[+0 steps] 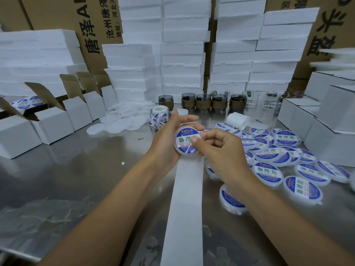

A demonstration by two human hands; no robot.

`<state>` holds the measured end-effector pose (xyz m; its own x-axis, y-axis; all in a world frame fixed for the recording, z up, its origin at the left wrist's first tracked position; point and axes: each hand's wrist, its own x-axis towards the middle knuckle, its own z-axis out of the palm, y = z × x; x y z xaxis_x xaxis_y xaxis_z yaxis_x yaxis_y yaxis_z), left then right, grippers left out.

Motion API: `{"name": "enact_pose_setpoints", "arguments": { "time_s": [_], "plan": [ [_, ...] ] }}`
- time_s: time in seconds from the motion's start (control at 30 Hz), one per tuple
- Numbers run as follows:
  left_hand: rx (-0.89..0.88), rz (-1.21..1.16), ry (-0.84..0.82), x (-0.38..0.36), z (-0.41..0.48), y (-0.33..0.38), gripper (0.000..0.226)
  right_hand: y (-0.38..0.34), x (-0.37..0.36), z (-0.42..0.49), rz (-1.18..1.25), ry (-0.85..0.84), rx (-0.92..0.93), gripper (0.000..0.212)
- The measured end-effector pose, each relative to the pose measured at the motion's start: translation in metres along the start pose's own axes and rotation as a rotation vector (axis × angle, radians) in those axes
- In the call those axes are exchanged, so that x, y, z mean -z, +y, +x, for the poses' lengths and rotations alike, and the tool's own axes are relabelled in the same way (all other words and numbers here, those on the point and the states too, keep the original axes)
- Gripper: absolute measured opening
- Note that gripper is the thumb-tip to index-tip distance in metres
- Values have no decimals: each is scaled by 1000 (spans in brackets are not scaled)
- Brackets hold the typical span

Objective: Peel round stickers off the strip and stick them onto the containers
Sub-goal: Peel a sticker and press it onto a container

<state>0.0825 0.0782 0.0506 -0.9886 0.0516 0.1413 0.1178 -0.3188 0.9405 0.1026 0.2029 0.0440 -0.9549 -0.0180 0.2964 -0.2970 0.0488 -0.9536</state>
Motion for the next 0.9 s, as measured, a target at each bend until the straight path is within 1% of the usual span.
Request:
{"name": "enact_pose_setpoints", "arguments": {
  "time_s": [0.43,0.6,0.67,0.8,0.83,0.9],
  "plan": [
    [-16,-9,-44,-2,1,-3,50,3,1,1,-21,28,-19,11],
    [-13,-33,-68,-3,1,-4,47,3,0,1,-63,59,-28,11],
    [-13,-39,-71,-4,1,-5,43,4,0,1,-80,71,-36,11],
    [-33,-52,-94,-4,0,-7,20,4,0,0,-105,103,-29,13],
    [-39,-54,-107,-3,0,-6,19,4,0,1,-108,117,-22,13],
    [-43,-52,-147,-2,1,-7,29,4,1,1,-111,150,0,11]
  ]
}}
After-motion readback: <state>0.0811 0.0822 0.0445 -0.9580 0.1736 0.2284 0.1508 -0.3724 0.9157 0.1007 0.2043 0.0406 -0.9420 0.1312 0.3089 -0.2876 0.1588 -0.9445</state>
